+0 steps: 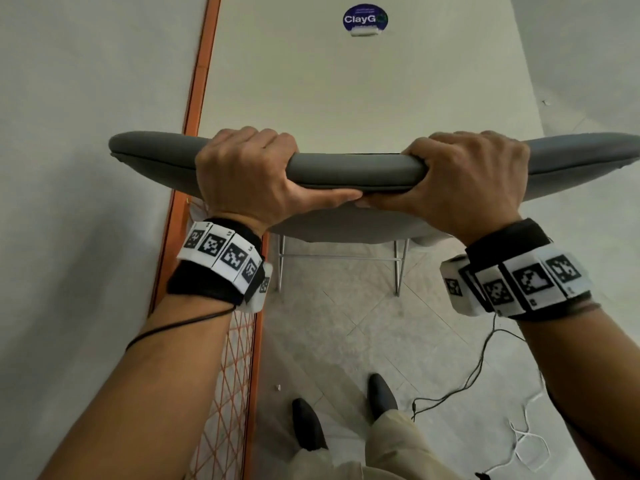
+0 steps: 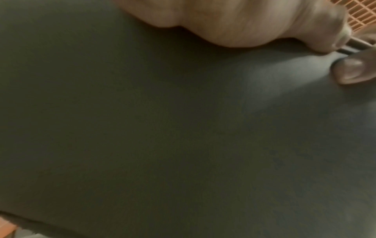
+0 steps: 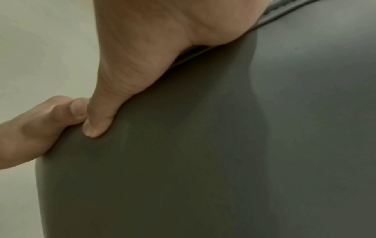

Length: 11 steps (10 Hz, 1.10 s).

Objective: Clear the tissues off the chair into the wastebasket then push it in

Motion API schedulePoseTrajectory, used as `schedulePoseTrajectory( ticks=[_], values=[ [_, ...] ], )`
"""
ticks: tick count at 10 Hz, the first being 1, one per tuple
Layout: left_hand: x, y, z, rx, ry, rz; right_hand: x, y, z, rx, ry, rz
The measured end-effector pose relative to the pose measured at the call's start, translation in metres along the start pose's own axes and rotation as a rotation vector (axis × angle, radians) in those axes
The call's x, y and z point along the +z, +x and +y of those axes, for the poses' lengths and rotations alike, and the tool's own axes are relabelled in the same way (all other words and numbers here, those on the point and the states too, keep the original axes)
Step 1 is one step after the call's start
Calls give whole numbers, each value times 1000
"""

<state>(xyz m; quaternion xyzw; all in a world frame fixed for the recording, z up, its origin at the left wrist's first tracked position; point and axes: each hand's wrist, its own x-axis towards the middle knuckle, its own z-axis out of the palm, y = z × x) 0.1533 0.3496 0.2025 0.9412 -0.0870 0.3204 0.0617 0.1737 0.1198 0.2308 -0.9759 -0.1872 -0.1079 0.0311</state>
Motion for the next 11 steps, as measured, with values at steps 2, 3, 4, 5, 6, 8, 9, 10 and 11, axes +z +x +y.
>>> schedulePoseTrajectory(
  ticks=[2,3,4,5,6,8,9,10,11],
  values=[
    [16,16,16,-19,9,18,4,15,28,-6,-4,8],
    [16,17,17,-25,17,19,6,16,32,-30,3,11],
    [13,15,23,-61,66,-14,8,17,35,-61,2,15],
    [4,10,35,-175,118,-116,8,14,38,-80,18,12],
    [-8,2,47,-281,117,-241,6,11,38,-110,48,8],
    [-23,-33,75,-373,97,-314,1,2,38,-151,47,25],
    [-41,-72,91,-464,-117,-336,4,-11,41,-206,167,81],
    [-52,-144,94,-669,-271,-645,13,-45,47,-297,263,227],
    [-72,-258,106,-921,-375,-1204,33,-111,47,-440,379,168]
  ],
)
